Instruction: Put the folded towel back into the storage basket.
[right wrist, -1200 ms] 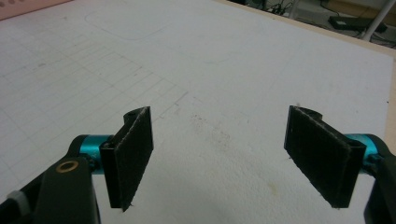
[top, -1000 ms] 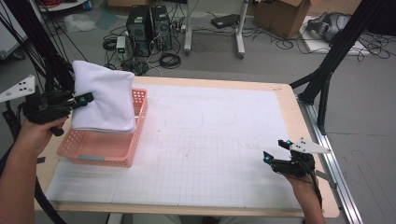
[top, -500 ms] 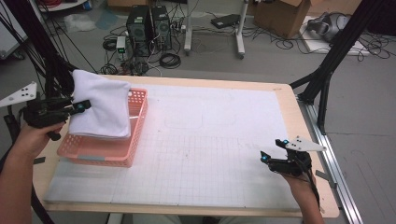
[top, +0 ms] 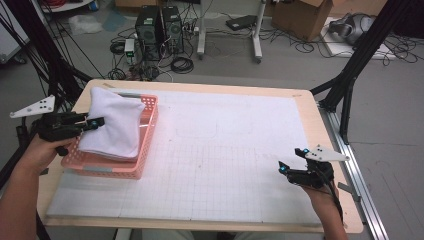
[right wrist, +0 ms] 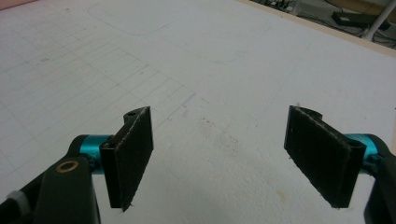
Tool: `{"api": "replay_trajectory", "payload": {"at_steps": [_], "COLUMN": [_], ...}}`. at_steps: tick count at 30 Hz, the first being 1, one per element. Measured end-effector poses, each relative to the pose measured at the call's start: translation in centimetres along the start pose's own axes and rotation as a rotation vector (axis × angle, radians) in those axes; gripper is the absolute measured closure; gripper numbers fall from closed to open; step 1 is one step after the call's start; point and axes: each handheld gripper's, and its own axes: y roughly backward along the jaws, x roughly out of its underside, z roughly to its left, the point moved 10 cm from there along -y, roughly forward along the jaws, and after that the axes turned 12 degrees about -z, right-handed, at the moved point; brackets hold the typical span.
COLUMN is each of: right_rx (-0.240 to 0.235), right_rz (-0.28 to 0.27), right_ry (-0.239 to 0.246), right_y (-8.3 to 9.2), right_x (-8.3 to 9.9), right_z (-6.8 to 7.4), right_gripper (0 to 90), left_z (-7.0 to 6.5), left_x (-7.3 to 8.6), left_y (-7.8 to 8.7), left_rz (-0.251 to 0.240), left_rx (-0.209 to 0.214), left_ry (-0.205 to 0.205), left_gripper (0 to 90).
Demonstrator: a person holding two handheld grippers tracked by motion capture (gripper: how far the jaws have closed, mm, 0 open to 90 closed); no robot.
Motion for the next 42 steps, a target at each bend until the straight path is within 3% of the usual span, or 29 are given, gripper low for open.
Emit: {"api": "replay_trajectory", "payload": {"at_steps": [4, 8, 16, 25, 27, 29, 33, 35, 36, 37, 38, 39, 40, 42], "right_rx": [0.002, 0.007, 0.011, 0.001, 0.0, 0.001, 0.004, 0.002, -0.001, -0.001, 0.001, 0.001, 0.001, 0.003], "right_rz": [-0.004, -0.008, 0.001, 0.002, 0.004, 0.001, 0.001, -0.004, -0.005, -0.002, -0.004, -0.005, -0.006, -0.007], "right_ry": [0.0, 0.001, -0.002, 0.004, 0.016, 0.016, 0.005, 0.009, 0.013, 0.006, 0.009, 0.006, 0.006, 0.001], "right_y": [0.2, 0.4, 0.6, 0.1, 0.1, 0.1, 0.2, 0.2, 0.3, 0.3, 0.4, 0.4, 0.4, 0.5], "right_x": [-0.2, -0.1, 0.1, 0.1, 0.1, 0.0, 0.1, 0.2, 0.2, 0.3, 0.3, 0.3, 0.4, 0.4], "right_z": [0.0, -0.2, -0.3, 0.1, 0.1, 0.1, 0.1, 0.2, 0.2, 0.2, 0.2, 0.1, 0.1, 0.0], "right_gripper": [23.0, 23.0, 23.0, 23.0, 23.0, 23.0, 23.0, 23.0, 23.0, 23.0, 23.0, 23.0, 22.9, 23.0], "left_z": [-0.1, 0.5, 1.5, 1.4, 2.3, 2.7, 3.1, 3.7, 3.7, 4.1, 4.8, 4.8, 5.9, 6.5], "left_x": [0.6, 2.0, 3.2, 3.8, 4.6, 5.1, 5.4, 5.5, 5.5, 5.3, 5.1, 5.1, 4.8, 4.3], "left_y": [-0.9, -1.5, -1.4, -2.7, -2.7, -2.7, -2.7, -2.4, -2.4, -2.2, -1.8, -1.8, -0.8, 0.1], "left_rz": [0.019, 0.066, 0.08, 0.113, 0.18, 0.228, 0.269, 0.284, 0.284, 0.281, 0.275, 0.275, 0.282, 0.271], "left_rx": [0.006, -0.024, -0.069, -0.069, -0.144, -0.181, -0.21, -0.264, -0.264, -0.3, -0.371, -0.371, -0.485, -0.555], "left_ry": [0.009, 0.025, 0.051, 0.052, 0.058, 0.066, 0.094, 0.118, 0.118, 0.127, 0.138, 0.138, 0.137, 0.132], "left_gripper": [72.0, 71.8, 71.7, 71.3, 70.3, 68.6, 67.6, 64.8, 61.1, 55.8, 49.0, 43.2, 38.1, 34.7]}}
